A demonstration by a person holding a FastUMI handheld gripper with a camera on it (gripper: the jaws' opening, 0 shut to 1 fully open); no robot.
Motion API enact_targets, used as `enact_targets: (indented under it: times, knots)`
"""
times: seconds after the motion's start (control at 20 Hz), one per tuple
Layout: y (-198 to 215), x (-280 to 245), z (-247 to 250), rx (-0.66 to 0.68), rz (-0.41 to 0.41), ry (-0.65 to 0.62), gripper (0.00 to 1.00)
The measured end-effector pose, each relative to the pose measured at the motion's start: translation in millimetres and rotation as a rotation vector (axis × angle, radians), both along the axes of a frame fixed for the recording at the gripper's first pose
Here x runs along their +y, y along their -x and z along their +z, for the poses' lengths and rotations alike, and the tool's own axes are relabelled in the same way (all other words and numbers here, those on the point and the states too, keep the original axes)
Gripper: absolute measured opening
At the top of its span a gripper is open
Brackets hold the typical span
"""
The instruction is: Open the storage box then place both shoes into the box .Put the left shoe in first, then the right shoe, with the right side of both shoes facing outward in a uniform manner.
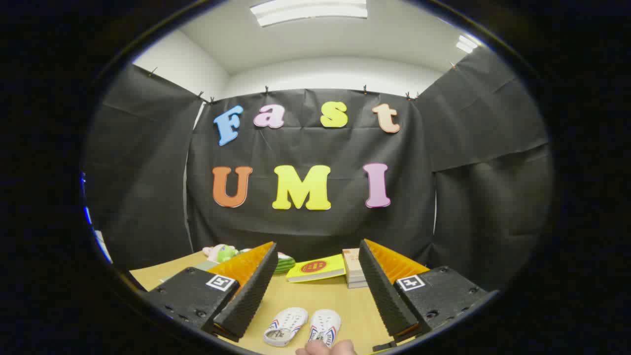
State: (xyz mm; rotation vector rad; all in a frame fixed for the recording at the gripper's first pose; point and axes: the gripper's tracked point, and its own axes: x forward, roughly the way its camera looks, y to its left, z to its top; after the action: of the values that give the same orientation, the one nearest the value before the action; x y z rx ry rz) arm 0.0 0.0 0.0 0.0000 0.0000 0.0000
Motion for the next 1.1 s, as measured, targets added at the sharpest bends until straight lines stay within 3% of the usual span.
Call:
enact_targets:
  times: [1.1]
  knots:
    - [-3.6,-6.2,-6.3,0.036,0.017,-0.019,1.00]
